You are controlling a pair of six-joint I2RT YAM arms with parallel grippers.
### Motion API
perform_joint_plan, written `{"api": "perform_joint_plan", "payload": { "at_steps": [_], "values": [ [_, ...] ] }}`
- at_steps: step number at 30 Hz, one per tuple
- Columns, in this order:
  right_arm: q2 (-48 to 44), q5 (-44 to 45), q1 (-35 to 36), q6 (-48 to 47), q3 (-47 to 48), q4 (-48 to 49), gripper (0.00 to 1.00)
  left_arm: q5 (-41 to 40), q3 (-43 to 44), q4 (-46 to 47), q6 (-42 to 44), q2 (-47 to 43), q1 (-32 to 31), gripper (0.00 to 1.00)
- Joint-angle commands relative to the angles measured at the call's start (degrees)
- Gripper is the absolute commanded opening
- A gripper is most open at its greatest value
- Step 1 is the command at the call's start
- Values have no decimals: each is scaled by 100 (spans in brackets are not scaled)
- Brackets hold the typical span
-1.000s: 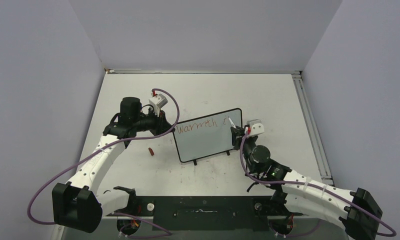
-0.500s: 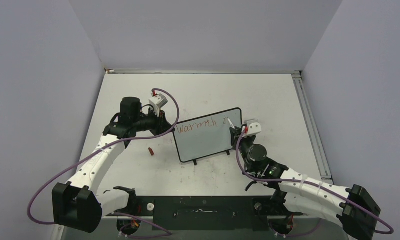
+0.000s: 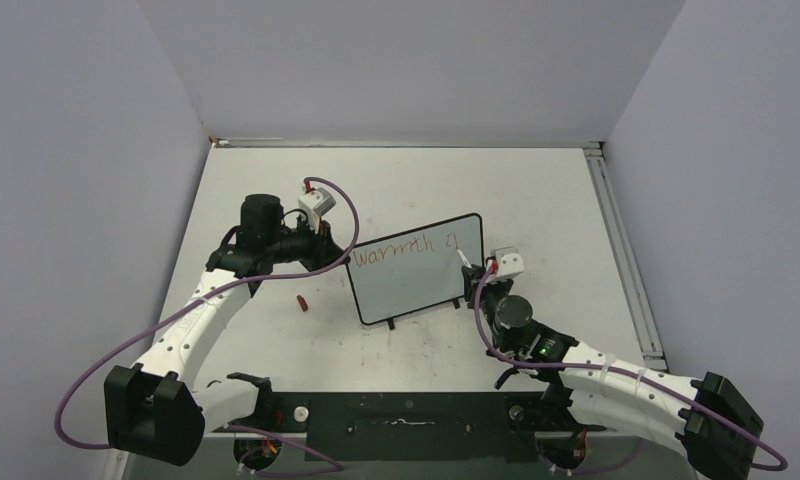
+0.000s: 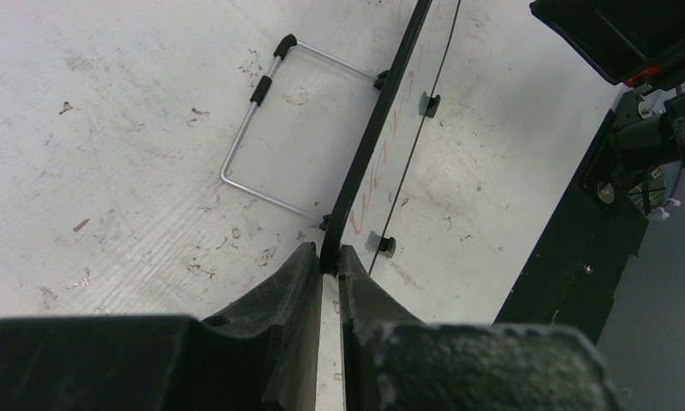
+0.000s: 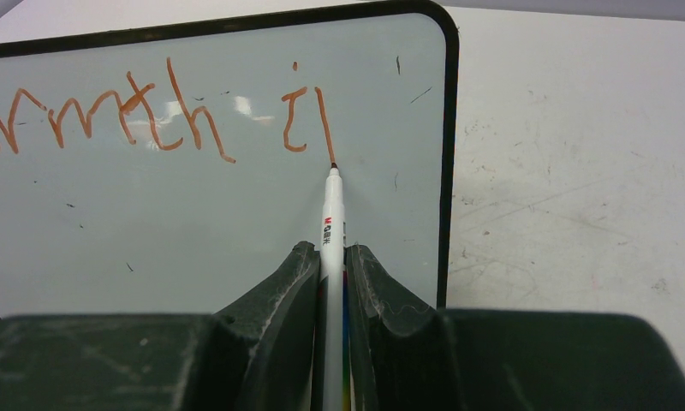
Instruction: Write a sentence on the whiteboard
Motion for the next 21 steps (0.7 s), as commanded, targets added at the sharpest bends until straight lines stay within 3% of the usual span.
{"api": "perform_joint_plan", "payload": {
  "at_steps": [1, 21],
  "values": [
    [-5, -20, -19, -63, 134, 217, 5, -250, -32, -260, 155, 26, 34, 0],
    [464, 224, -62, -606, 471, 920, 5, -269, -40, -260, 152, 28, 35, 0]
  ]
}}
